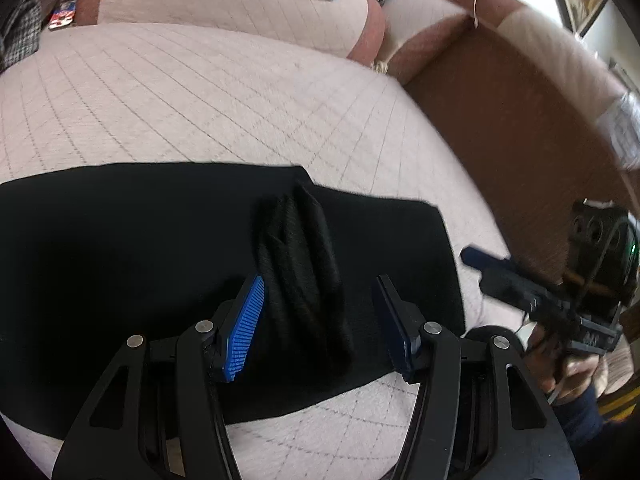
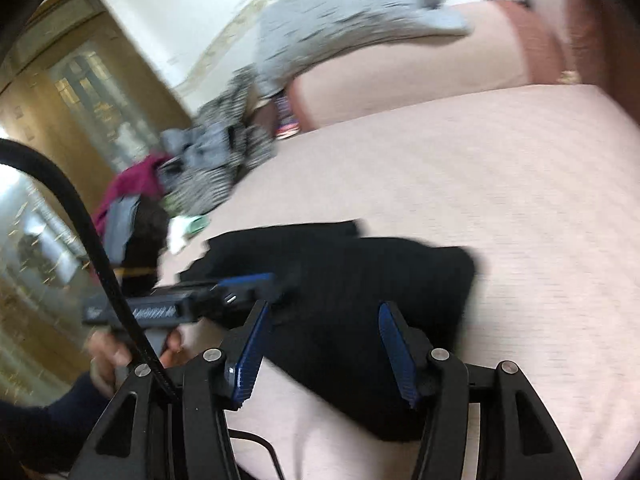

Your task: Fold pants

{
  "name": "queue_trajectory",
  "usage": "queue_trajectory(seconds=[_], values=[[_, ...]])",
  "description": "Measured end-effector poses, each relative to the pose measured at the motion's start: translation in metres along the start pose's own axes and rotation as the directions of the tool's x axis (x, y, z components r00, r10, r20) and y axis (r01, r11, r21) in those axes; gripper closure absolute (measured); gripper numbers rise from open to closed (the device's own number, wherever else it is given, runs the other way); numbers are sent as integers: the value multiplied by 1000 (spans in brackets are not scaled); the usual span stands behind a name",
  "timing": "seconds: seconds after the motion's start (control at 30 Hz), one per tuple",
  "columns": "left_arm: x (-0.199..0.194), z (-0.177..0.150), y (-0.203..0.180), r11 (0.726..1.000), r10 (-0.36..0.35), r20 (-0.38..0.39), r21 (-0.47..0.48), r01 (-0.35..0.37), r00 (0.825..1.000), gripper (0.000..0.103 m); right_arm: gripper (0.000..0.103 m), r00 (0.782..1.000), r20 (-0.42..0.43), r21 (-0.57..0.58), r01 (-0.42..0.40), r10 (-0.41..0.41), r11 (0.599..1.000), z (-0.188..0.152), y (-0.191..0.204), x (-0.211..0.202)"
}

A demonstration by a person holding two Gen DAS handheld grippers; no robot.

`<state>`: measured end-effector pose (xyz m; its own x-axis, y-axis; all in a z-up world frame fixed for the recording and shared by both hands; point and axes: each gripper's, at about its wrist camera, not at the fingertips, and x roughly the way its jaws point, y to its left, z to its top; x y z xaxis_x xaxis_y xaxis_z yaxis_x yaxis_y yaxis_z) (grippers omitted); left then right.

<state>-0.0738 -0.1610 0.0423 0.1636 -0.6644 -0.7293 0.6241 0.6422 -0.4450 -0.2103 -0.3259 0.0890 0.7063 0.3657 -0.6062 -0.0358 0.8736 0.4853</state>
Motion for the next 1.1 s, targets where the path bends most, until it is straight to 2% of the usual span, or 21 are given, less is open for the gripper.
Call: queue_trajectory(seconds=[0.1, 0.17, 0.23, 0.27, 0.37, 0.47, 0.6, 0.7, 0.83, 0.97, 1.1], values=[[11, -3, -12, 998, 60, -7, 21, -59, 998, 47, 49, 996, 0, 19, 90, -90, 996, 4, -15, -2], [19, -5, -16, 992, 122, -4, 23, -121, 993, 49, 49, 995, -2, 26, 103, -103, 994, 1, -22, -5], [17, -6, -20, 987, 155, 22, 32, -156, 988, 77, 49, 993, -5, 32, 120, -120, 992, 1, -21, 1], [14, -6, -20, 987, 159, 26, 34, -160, 987, 86, 49, 992, -1, 29, 124, -124, 992, 2, -19, 2], [-6, -5, -11, 990, 143, 77, 6, -144, 987, 87, 49, 994, 43, -7, 105, -104, 994, 5, -8, -9], [-23, -8, 5, 985, 172, 95, -34, -169, 981, 87, 49, 994, 68, -51, 88, -85, 995, 11, 3, -5], [-16, -19, 17, 983, 176, 63, -62, -172, 982, 87, 49, 994, 29, -91, 106, -104, 990, 14, 9, 23], [-13, -25, 20, 981, 186, 71, -77, -181, 980, 87, 49, 992, -34, -65, 122, -125, 990, 9, -3, 52], [-12, -22, 22, 981, 162, 69, -115, -154, 984, 82, 49, 992, -37, -67, 120, -123, 991, 11, -3, 52], [-22, -27, 18, 973, 218, 83, -98, -210, 972, 72, 49, 988, -48, -116, 140, -146, 983, 15, 11, 43], [-31, -30, 14, 963, 262, 99, -94, -253, 960, 72, 49, 991, -35, -126, 121, -126, 985, 13, 25, 39]])
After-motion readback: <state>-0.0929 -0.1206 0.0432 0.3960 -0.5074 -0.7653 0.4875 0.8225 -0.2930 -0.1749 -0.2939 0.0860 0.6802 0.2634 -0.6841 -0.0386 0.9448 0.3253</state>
